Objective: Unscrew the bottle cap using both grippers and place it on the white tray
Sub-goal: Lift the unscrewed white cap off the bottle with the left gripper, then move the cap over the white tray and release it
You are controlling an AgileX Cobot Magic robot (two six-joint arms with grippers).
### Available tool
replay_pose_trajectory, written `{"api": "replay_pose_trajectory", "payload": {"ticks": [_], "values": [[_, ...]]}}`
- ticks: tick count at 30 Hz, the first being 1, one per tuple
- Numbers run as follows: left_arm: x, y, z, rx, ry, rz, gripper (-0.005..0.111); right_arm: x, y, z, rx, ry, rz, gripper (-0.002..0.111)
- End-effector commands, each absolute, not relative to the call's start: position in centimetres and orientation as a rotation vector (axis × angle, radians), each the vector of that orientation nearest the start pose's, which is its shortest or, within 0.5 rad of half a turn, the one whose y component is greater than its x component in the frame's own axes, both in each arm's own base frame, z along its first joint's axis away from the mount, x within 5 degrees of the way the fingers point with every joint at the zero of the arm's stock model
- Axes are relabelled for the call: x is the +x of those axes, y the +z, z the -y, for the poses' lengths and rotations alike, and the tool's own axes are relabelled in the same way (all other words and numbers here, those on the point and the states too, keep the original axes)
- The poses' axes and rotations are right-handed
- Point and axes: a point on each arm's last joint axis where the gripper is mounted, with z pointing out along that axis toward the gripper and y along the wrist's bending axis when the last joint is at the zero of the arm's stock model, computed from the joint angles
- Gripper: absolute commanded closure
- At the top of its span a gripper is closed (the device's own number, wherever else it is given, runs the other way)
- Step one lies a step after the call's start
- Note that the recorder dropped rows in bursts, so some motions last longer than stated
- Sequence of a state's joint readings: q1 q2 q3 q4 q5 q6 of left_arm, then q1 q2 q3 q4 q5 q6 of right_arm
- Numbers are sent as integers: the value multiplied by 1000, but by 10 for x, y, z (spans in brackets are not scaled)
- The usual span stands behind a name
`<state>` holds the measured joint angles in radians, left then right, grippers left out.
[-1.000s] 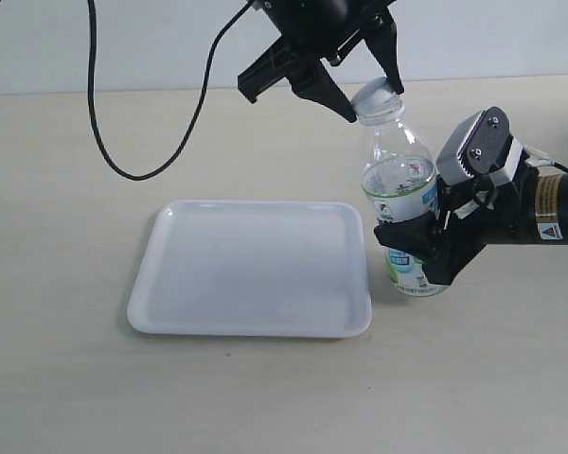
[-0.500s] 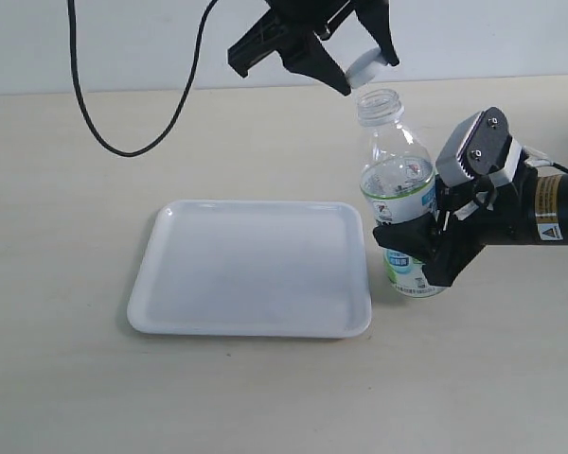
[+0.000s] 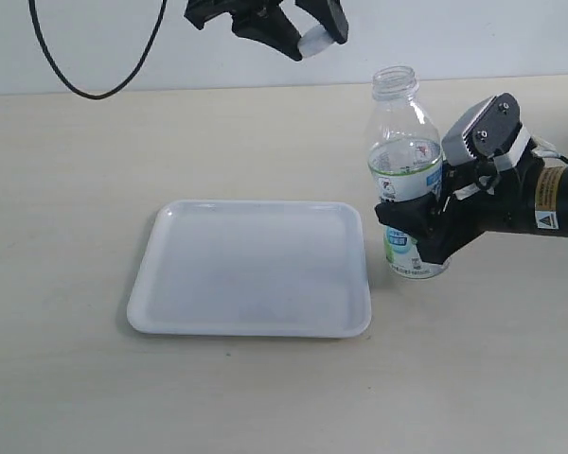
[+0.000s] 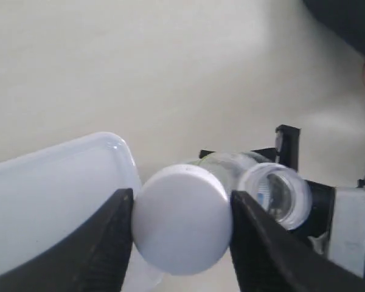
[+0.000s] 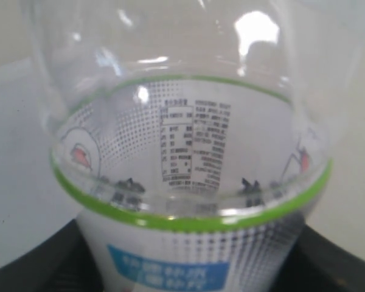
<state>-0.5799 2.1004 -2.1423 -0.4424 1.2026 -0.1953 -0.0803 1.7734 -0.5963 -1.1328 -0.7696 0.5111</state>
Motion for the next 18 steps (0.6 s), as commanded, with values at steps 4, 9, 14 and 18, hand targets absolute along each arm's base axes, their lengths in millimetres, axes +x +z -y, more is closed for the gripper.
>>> {"api": "replay_pose_trajectory", "payload": {"ticks": [4, 9, 14, 18], "values": [[364, 275, 271, 832, -479, -2742, 107, 277, 150, -29, -594, 349, -1894, 108], [356, 202, 261, 926, -397, -2770, 107, 260, 157, -22, -445, 265, -1802, 108], [336, 174, 264, 1111, -354, -2757, 107, 258, 161, -25, -472, 284, -1742, 108], [330, 155, 265, 1190, -270, -2673, 107, 258, 161, -25, -473, 286, -1742, 108]]}}
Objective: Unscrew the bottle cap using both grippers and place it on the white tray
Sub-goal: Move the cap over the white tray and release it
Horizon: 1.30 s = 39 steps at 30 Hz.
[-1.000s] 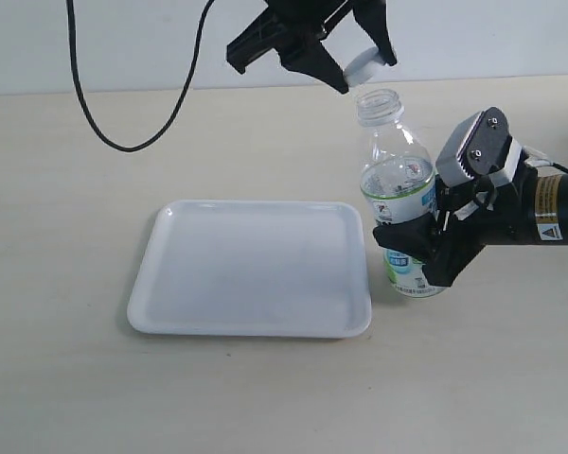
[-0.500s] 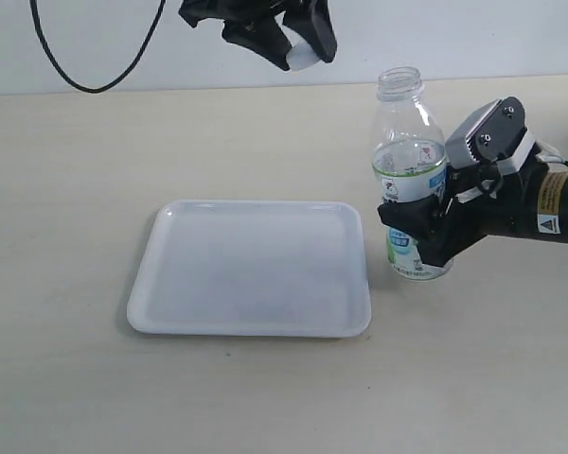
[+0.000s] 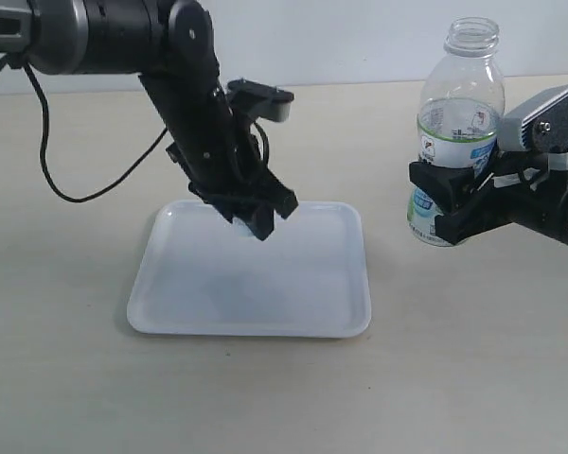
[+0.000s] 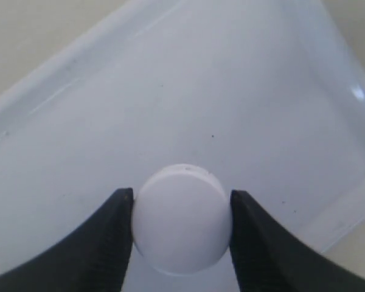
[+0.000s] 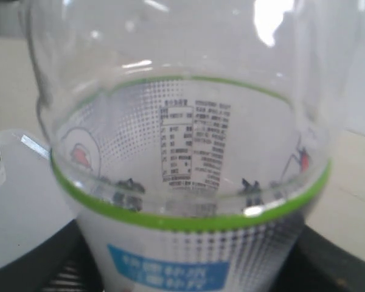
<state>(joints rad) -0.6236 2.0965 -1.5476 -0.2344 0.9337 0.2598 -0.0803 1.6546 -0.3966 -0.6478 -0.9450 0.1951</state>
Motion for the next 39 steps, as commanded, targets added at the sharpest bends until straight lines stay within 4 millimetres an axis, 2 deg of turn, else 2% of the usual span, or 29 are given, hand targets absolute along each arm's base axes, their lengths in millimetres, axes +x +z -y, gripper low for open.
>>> {"api": "replay_pose_trajectory", "payload": {"ticks": [1, 14, 24, 26, 32, 35, 37, 39], "values": [[328, 150, 265, 1189, -259, -2661, 107, 258, 161, -25, -473, 286, -1742, 108], [320, 118, 257, 1185, -227, -2550, 107, 257, 160, -27, -499, 297, -1741, 108], [317, 114, 255, 1188, -221, -2550, 106, 256, 160, -27, -503, 298, -1738, 108], [317, 114, 255, 1191, -220, -2553, 99, 256, 160, -27, -503, 298, -1738, 108], [317, 114, 254, 1198, -219, -2554, 55, 256, 160, -27, -501, 299, -1738, 108], [317, 114, 254, 1198, -219, -2554, 37, 256, 160, -27, -501, 299, -1740, 108], [317, 115, 254, 1196, -220, -2551, 32, 256, 160, -27, -501, 299, -1740, 108], [317, 119, 254, 1193, -222, -2542, 33, 256, 160, -27, -504, 297, -1739, 108]]}}
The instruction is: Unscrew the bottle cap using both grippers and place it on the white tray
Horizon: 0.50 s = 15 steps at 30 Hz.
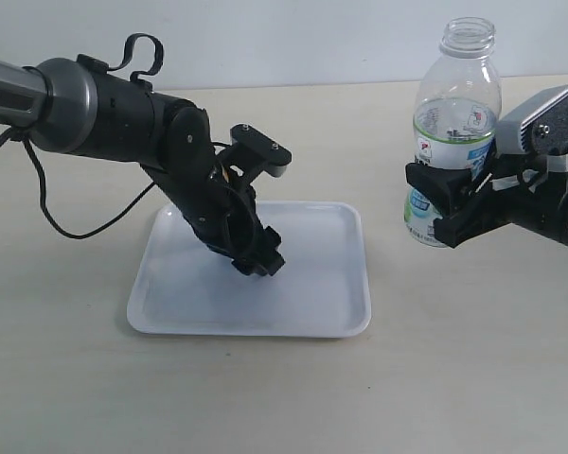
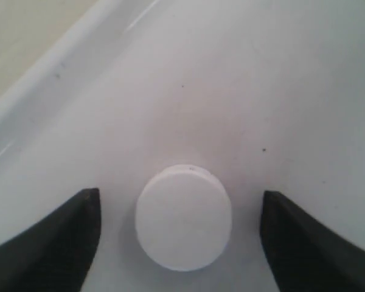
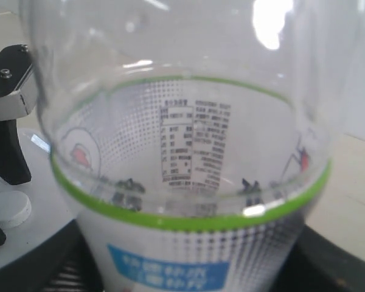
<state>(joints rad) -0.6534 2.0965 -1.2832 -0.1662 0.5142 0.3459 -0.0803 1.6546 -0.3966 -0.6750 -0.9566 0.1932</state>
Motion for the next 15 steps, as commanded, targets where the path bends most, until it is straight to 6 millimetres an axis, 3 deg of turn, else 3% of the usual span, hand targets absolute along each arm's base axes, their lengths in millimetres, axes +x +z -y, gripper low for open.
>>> {"api": "replay_pose_trajectory", "payload": {"ticks": [1, 6, 12, 15], "values": [[316, 123, 254, 1190, -225, -2534, 35, 256, 160, -27, -504, 297, -1739, 108], [312, 150, 250, 1163, -239, -2472, 48, 256, 160, -30, -564, 285, -1702, 108], [301, 182, 241, 1084, -266, -2354, 48, 259, 145, -35, -584, 364, -1639, 108], [295, 195, 235, 1042, -272, -2284, 48, 260, 127, -35, -561, 392, -1682, 108]]}}
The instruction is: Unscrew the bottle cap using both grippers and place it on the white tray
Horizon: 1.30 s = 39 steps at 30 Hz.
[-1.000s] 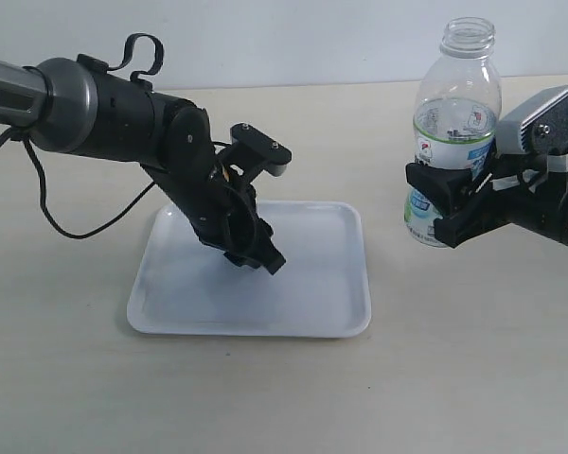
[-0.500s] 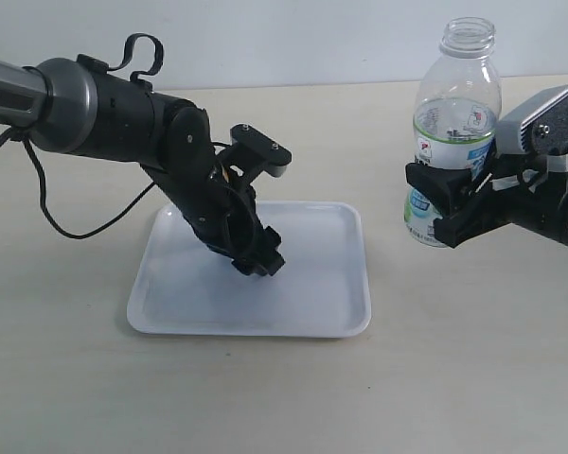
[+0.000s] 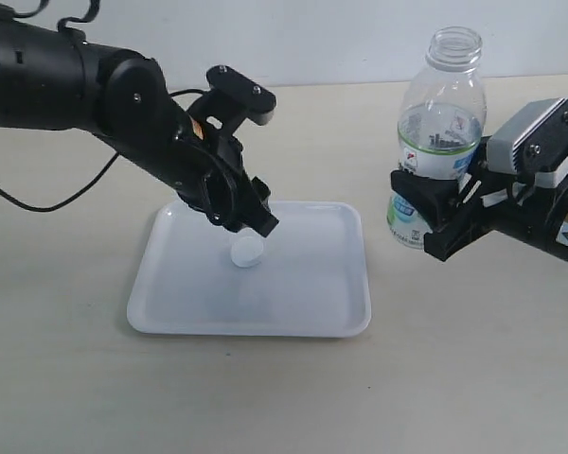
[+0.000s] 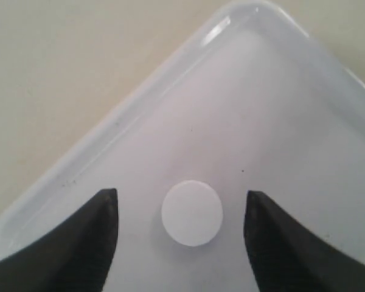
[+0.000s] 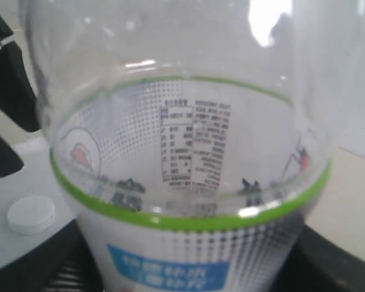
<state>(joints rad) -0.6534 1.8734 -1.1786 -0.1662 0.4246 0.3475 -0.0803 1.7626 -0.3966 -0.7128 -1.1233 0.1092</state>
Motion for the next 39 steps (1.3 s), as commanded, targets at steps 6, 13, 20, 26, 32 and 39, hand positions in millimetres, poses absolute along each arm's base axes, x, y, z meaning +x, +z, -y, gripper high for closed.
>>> {"api": "replay_pose_trajectory", "payload": {"ticks": [6, 13, 20, 26, 32, 39], "values": [[285, 215, 224, 943, -289, -2142, 49, 264, 108, -29, -475, 372, -1762, 108], [272, 234, 210, 836, -297, -1984, 49, 262, 108, -33, -529, 404, -1754, 108], [258, 249, 197, 789, -302, -1895, 49, 262, 108, -33, -533, 407, -1754, 105], [255, 256, 195, 781, -306, -1876, 49, 262, 108, -33, -532, 408, -1754, 73], [255, 255, 195, 783, -306, -1881, 49, 262, 108, -33, -514, 419, -1760, 36], [254, 253, 195, 793, -307, -1902, 49, 261, 108, -34, -525, 426, -1759, 25]]}}
